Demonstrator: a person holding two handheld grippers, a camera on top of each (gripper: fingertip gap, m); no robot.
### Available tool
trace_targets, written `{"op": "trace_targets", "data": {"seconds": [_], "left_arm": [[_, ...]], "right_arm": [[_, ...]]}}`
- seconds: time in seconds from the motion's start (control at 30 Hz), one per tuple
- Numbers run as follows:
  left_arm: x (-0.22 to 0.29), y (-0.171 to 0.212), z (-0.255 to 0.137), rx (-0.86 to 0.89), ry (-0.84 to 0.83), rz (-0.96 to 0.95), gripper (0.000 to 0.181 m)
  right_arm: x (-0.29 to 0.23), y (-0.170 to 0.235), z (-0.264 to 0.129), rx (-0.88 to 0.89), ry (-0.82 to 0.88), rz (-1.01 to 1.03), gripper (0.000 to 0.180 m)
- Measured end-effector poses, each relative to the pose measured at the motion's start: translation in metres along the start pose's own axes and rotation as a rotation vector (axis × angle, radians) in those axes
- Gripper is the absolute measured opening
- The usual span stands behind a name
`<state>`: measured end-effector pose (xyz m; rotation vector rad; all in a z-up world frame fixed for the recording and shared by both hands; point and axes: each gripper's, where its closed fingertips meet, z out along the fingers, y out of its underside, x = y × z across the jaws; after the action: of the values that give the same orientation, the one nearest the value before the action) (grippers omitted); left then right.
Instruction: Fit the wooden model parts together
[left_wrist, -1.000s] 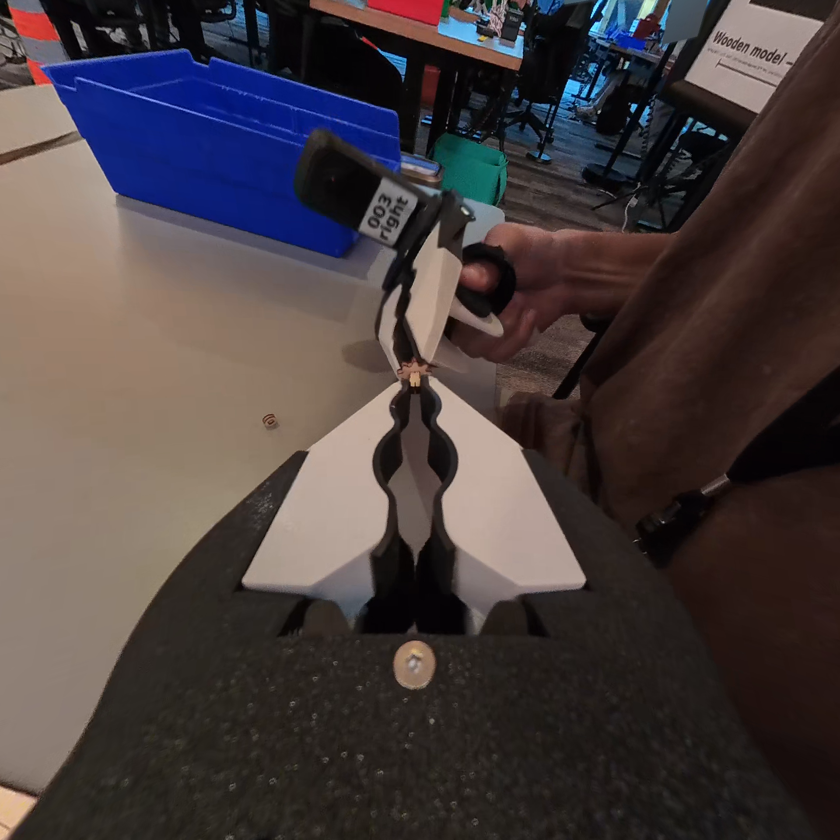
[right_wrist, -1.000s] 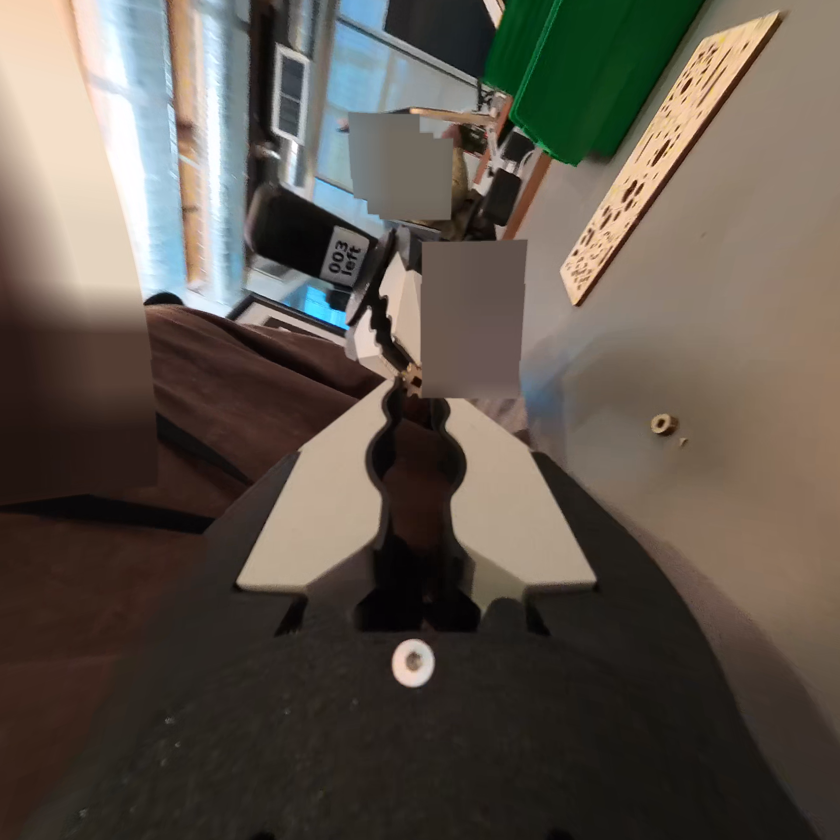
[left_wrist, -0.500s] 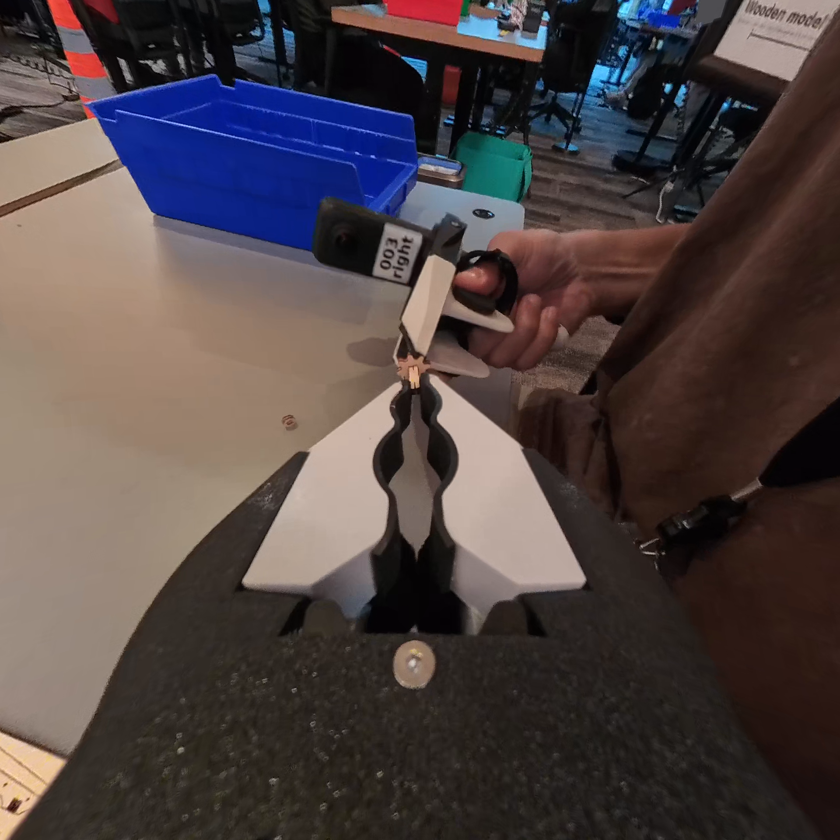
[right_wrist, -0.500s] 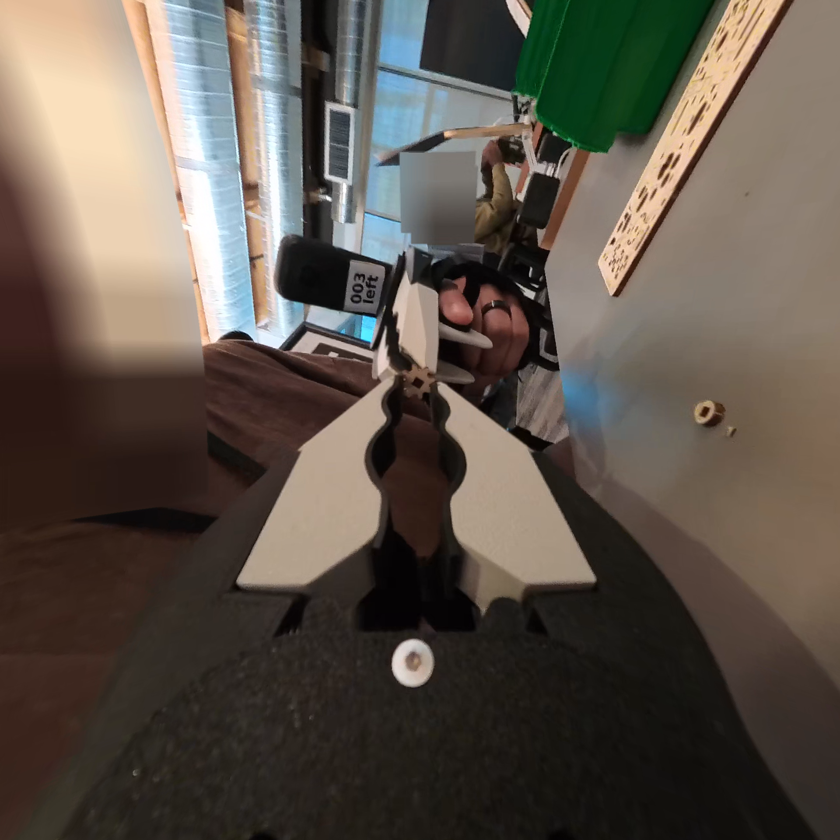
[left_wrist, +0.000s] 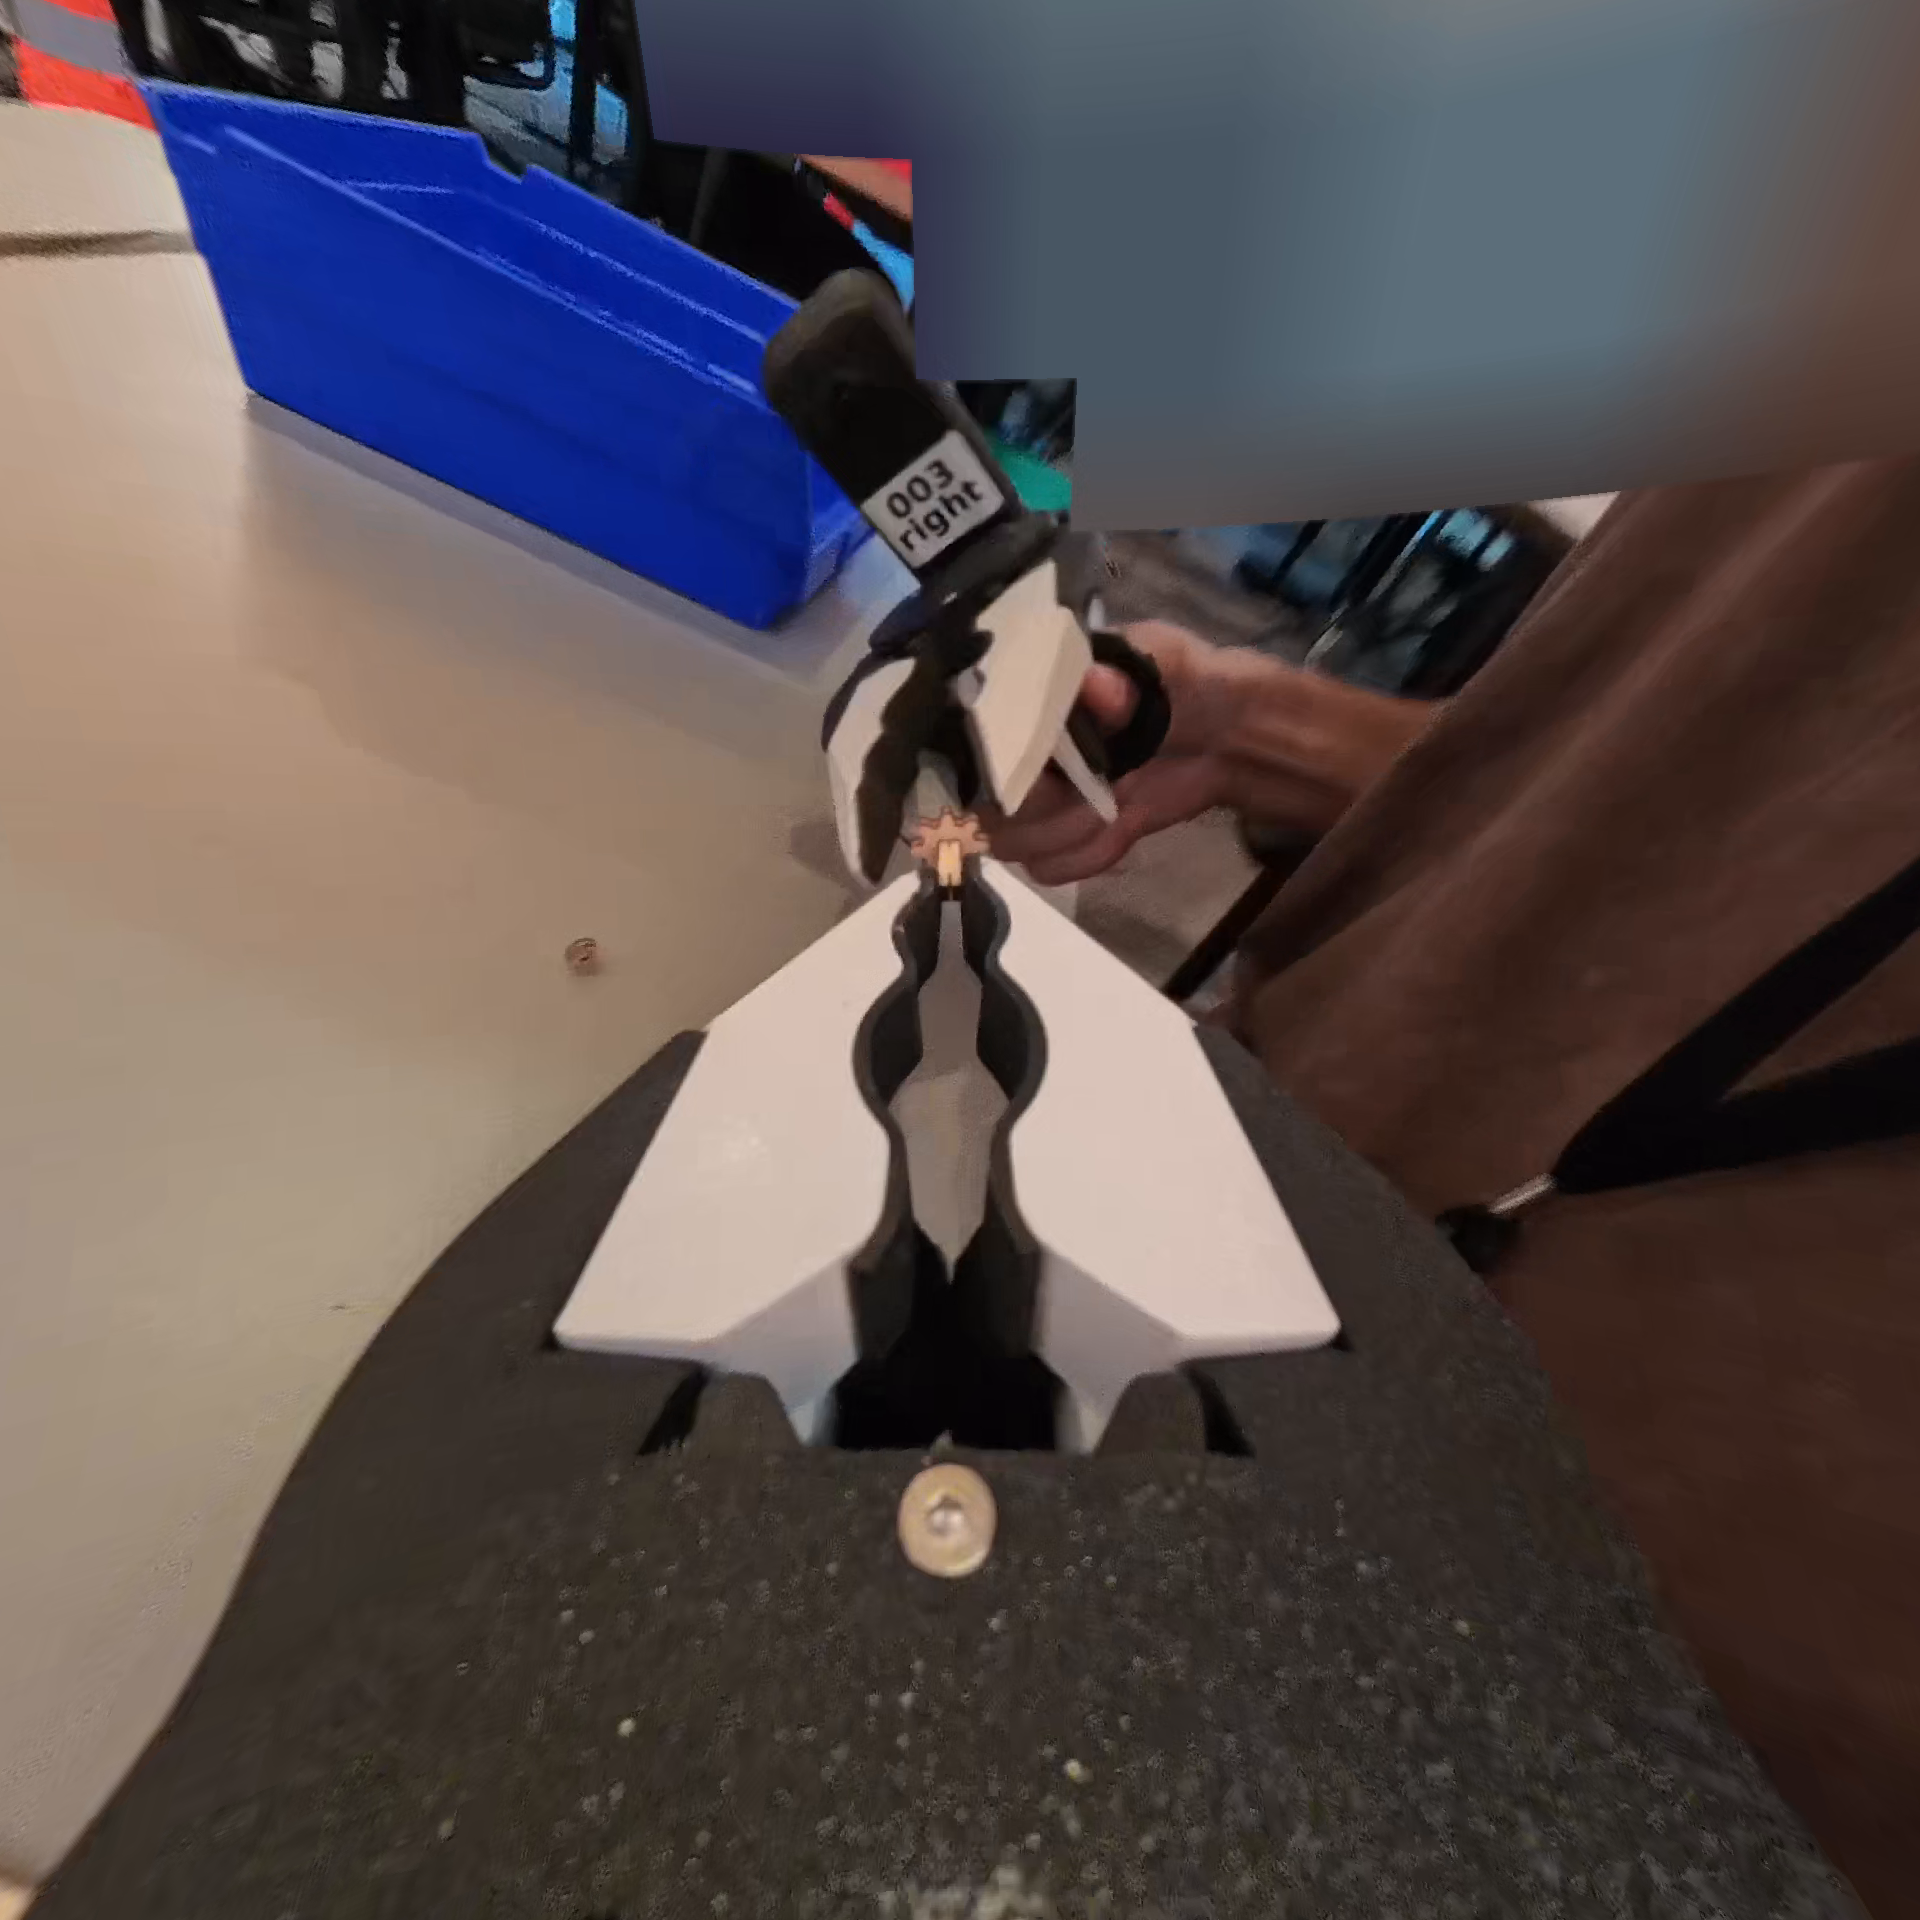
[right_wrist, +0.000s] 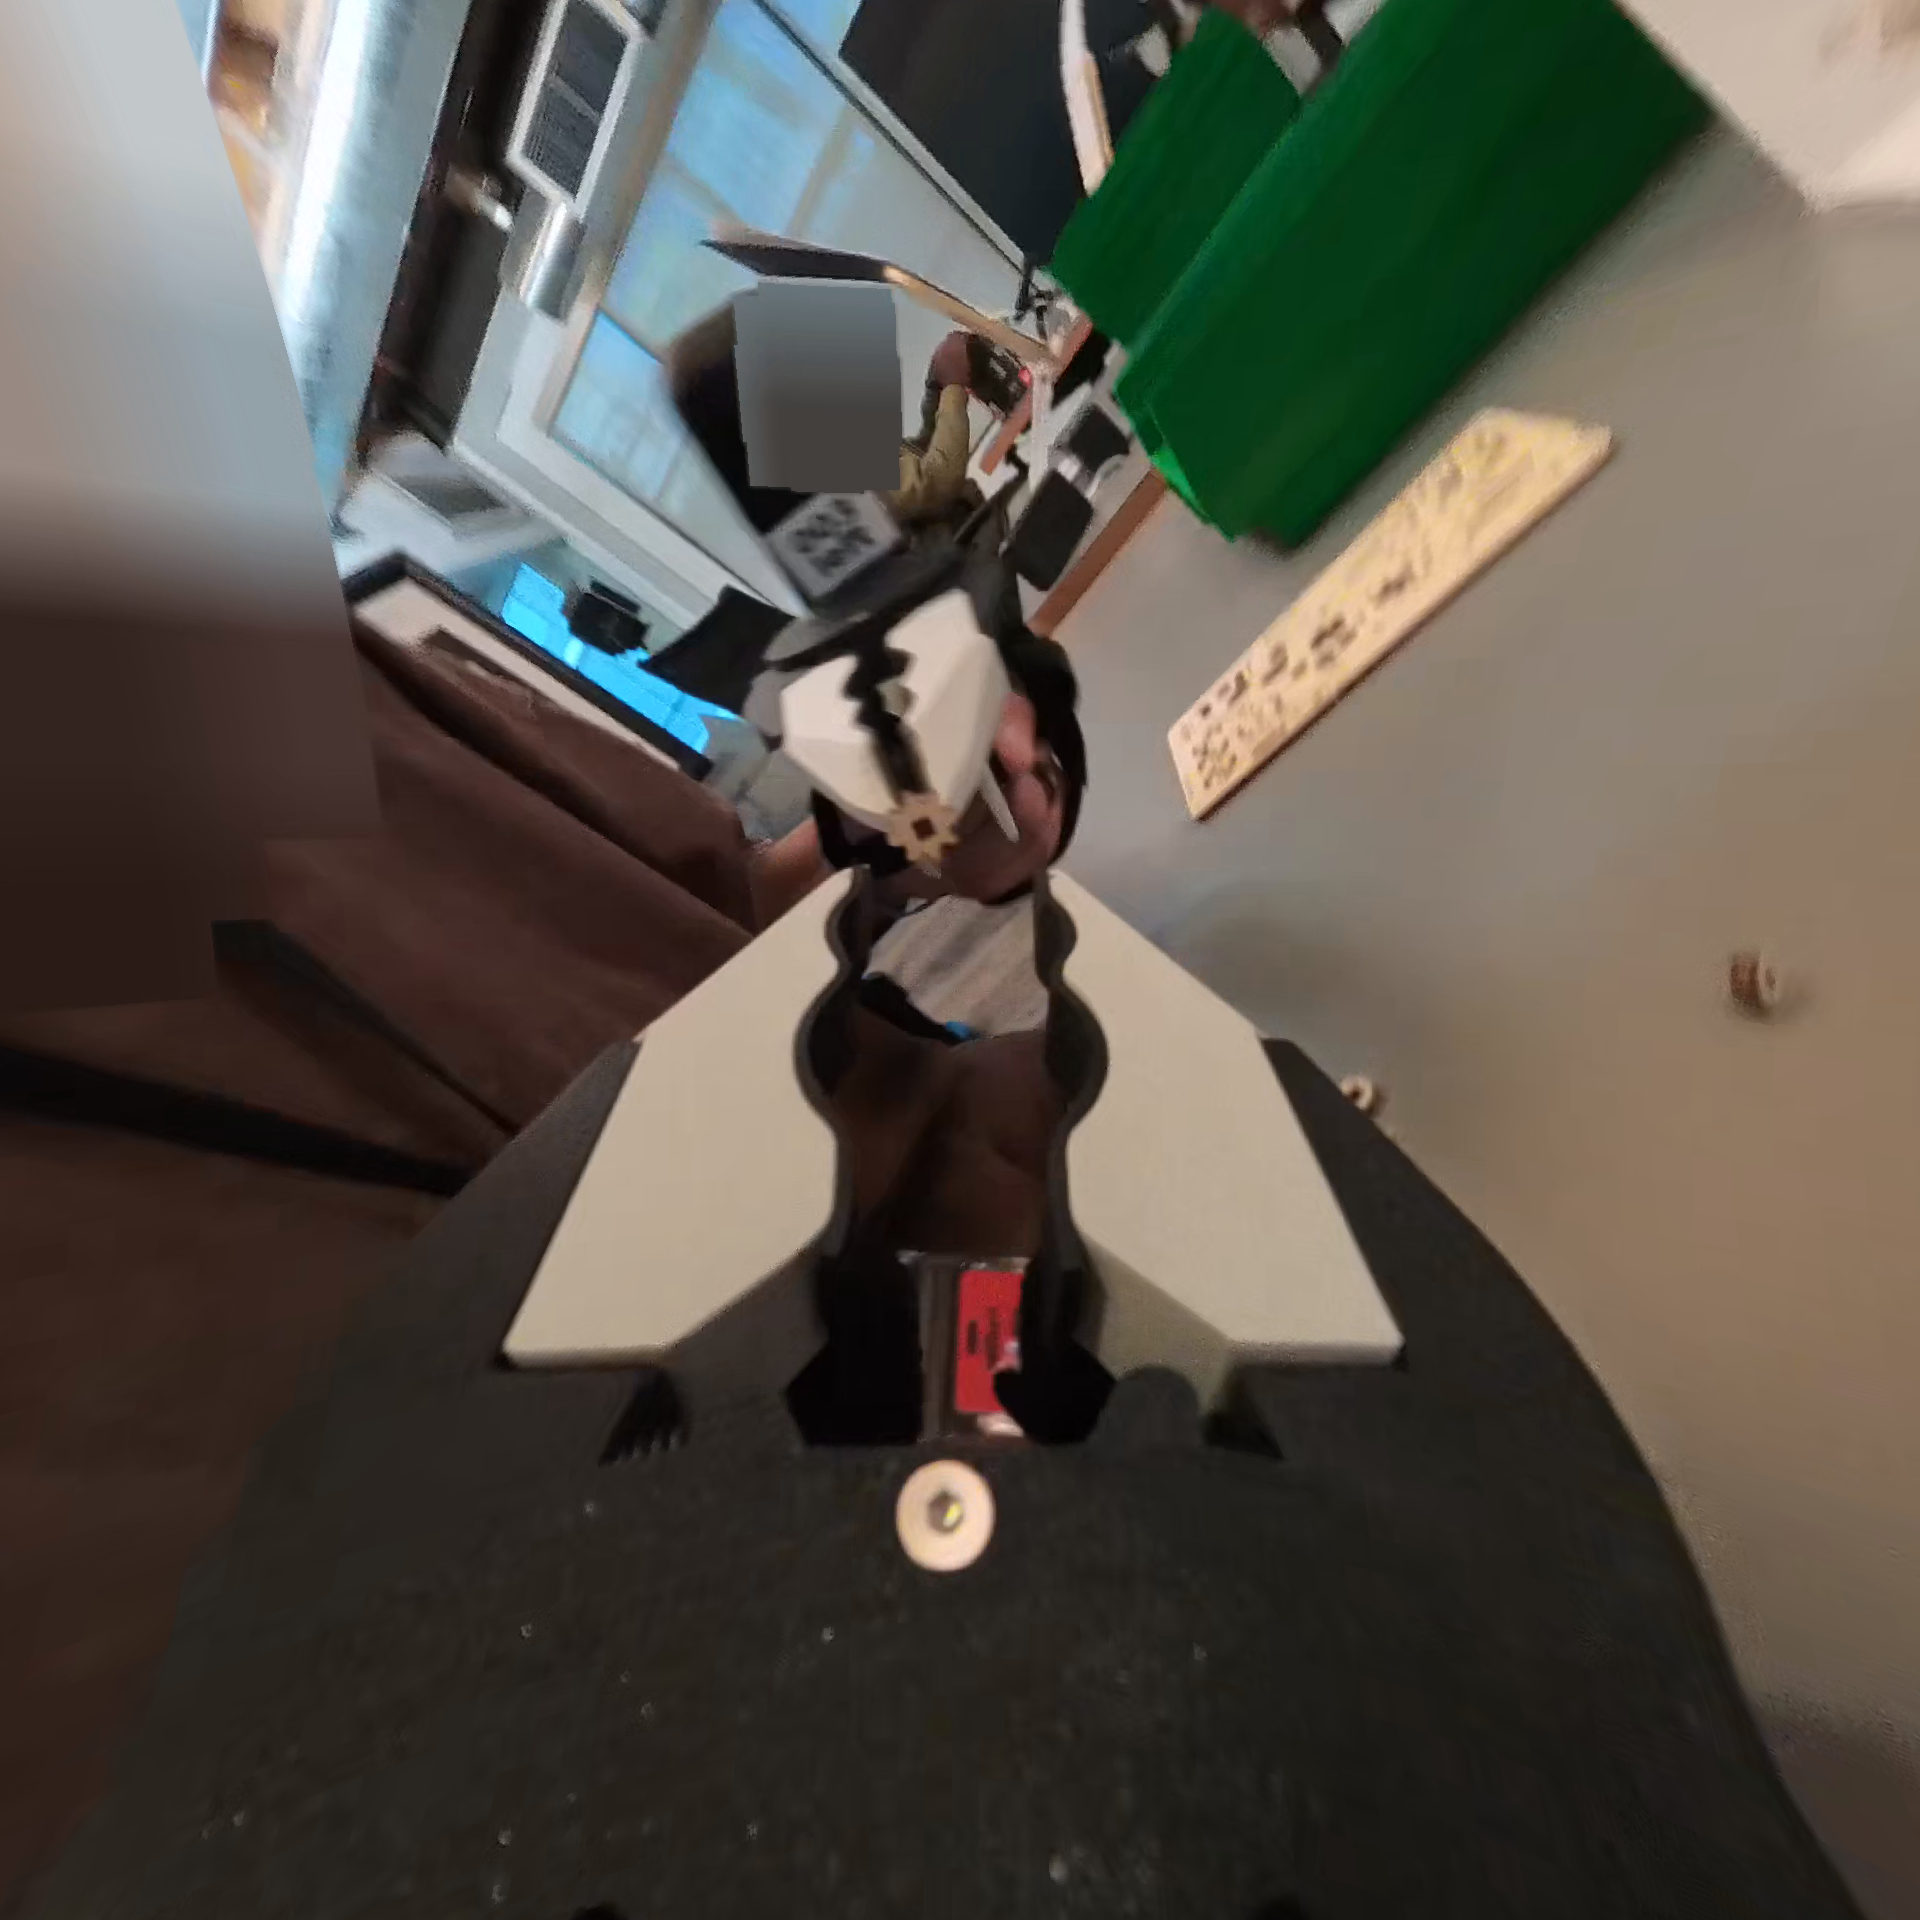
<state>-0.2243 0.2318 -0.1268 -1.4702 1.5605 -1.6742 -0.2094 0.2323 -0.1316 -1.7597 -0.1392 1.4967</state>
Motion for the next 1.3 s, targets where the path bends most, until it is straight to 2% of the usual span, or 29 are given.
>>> {"op": "trace_targets", "data": {"seconds": [0.13, 0.2, 0.3, 0.37, 0.57, 0.67, 1.17, 1.3], "left_arm": [[0.018, -0.015, -0.003, 0.12, 0.204, -0.172, 0.002], [0.024, -0.021, -0.001, 0.161, 0.252, -0.194, 0.002], [0.028, -0.027, 0.001, 0.194, 0.296, -0.22, 0.001], [0.031, -0.026, 0.004, 0.195, 0.312, -0.231, 0.001], [0.038, -0.024, 0.013, 0.185, 0.326, -0.221, 0.001], [0.037, -0.023, 0.015, 0.182, 0.316, -0.217, 0.001], [0.035, -0.021, 0.011, 0.161, 0.283, -0.18, 0.002], [0.036, -0.018, 0.011, 0.127, 0.267, -0.129, 0.002]], "right_arm": [[-0.024, -0.015, 0.003, 0.032, 0.067, -0.42, 0.028], [-0.042, -0.017, 0.003, 0.049, 0.033, -0.505, 0.025], [-0.047, -0.011, -0.001, 0.018, 0.077, -0.602, 0.021], [-0.052, -0.011, -0.003, 0.033, 0.098, -0.647, 0.011], [-0.046, -0.009, -0.008, 0.007, 0.144, -0.64, 0.008], [-0.049, -0.007, -0.008, 0.003, 0.129, -0.637, 0.0], [-0.046, -0.003, -0.003, -0.018, 0.124, -0.613, 0.0], [-0.041, -0.005, -0.01, -0.027, 0.141, -0.591, 0.005]]}}
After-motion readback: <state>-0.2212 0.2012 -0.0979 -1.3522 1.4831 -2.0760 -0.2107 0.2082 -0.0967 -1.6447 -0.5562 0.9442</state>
